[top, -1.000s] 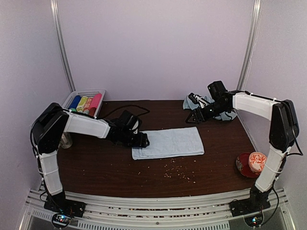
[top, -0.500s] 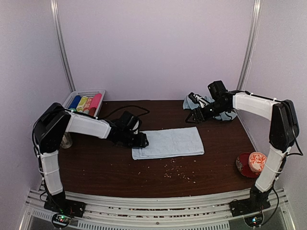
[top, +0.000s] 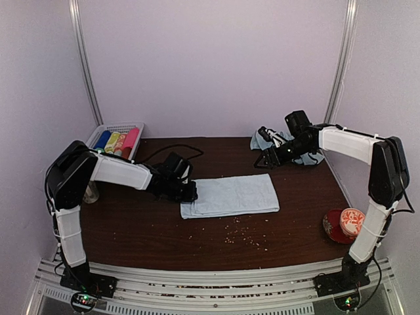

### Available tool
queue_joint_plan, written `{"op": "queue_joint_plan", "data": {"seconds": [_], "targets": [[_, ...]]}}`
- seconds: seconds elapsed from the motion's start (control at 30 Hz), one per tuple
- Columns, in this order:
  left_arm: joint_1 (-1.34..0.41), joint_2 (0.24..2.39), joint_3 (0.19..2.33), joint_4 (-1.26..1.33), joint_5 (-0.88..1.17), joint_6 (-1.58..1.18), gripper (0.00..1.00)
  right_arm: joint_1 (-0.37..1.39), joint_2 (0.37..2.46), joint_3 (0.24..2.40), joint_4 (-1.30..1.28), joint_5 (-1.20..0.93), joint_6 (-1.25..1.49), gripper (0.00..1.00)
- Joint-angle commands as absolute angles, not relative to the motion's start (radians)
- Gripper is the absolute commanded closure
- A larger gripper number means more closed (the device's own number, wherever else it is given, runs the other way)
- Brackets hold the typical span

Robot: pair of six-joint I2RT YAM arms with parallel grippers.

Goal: Roll the towels
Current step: Smooth out the towel at the center of the board.

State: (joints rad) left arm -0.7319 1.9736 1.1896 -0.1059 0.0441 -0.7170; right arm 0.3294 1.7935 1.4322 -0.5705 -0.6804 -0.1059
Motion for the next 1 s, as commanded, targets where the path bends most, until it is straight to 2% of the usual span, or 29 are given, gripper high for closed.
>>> {"op": "queue_joint_plan", "data": {"seconds": [0.0, 0.03, 0.07, 0.97], "targets": [[-0.725, 1.979, 1.219, -0.084, 0.031, -0.720, 0.90, 0.323, 1.757, 1.419, -0.555, -0.693, -0.113, 0.31], [-0.725, 1.974, 1.220, -0.084, 0.031, -0.723, 0.97, 0.324, 1.756, 1.420, -0.555, -0.694, -0.113, 0.31], [-0.725, 1.970, 1.220, -0.084, 0.031, -0.725, 1.00, 0.322, 1.755, 1.419, -0.555, -0.694, -0.112, 0.31], [-0.785, 1.782, 1.233, -0.178, -0.130, -0.780, 1.00, 0.320, 1.753, 1.411, -0.546, -0.669, -0.111, 0.30]]}}
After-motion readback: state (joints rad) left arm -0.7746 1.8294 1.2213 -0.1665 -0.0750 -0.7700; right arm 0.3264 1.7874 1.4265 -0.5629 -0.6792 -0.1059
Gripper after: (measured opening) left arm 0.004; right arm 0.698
